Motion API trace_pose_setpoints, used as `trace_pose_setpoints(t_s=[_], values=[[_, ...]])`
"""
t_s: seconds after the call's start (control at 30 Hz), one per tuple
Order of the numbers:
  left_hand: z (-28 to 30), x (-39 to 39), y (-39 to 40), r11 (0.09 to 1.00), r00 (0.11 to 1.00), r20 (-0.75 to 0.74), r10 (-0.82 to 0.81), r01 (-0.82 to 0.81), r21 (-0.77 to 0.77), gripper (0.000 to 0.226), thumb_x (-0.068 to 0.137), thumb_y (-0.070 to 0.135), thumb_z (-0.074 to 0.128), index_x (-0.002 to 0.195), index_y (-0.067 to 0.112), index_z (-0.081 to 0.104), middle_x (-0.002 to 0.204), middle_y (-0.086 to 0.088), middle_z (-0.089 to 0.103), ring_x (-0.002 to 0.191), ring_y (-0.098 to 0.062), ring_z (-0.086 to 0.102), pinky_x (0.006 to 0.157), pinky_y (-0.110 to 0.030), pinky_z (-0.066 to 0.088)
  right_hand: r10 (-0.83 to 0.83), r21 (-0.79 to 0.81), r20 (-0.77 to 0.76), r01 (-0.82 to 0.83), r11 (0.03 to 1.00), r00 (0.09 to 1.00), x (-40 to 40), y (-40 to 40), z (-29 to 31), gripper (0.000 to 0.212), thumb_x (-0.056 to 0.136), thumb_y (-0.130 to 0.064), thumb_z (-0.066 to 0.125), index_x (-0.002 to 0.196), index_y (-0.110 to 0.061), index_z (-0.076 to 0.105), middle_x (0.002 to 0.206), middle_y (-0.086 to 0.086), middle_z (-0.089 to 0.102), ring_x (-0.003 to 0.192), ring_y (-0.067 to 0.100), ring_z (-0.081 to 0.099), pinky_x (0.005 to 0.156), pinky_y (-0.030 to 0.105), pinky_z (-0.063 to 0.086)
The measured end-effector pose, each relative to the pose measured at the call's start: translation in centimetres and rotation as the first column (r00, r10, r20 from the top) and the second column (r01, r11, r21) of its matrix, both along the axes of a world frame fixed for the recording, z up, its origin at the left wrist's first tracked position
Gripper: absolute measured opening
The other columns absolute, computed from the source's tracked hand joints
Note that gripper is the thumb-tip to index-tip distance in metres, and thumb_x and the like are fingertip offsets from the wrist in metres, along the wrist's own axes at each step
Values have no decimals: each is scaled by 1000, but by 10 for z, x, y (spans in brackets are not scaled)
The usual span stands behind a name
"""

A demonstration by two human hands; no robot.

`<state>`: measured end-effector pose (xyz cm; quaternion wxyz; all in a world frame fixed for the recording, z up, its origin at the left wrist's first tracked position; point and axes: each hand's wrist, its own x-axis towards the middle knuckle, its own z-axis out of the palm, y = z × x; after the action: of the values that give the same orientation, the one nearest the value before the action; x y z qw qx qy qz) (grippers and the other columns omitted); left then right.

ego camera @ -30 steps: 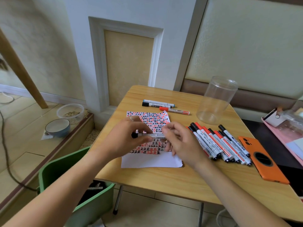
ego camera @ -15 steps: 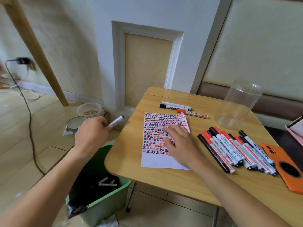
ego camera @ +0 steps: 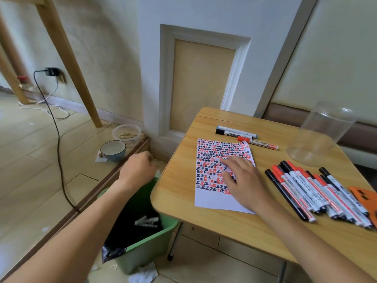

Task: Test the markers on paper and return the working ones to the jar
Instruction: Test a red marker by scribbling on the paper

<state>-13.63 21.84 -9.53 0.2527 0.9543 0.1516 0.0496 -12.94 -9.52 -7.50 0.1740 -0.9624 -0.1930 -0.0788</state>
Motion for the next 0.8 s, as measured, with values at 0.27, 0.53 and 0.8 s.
trace_pose_setpoints(t_s=[0.27,0.53,0.8], values=[[32,6,-87,963,883,397,-251,270,8,29,99,24,56,127,25,65,130,0,63,112,-20,61,95,-36,52,6,15,10,-6,1000,1000,0,0,-1,44,107,-38,41,150,-28,48,155,-9,42,145,12,31,120,35,26],[13,28,-133,847,820,243,-517,450,283,35,103,37,43,136,38,56,145,15,52,132,-10,49,107,-42,29,20,150,10,-21,988,1000,1,-2,0,37,103,-32,52,137,-20,57,139,-8,54,130,12,43,111,32,38],[9,31,-133,857,818,270,-508,450,251,35,102,40,46,135,38,55,143,15,51,132,-10,46,109,-38,22,-91,331,-40,99,938,995,49,-19,36,18,100,-20,58,114,-17,70,109,-3,70,94,14,67,84,37,58]])
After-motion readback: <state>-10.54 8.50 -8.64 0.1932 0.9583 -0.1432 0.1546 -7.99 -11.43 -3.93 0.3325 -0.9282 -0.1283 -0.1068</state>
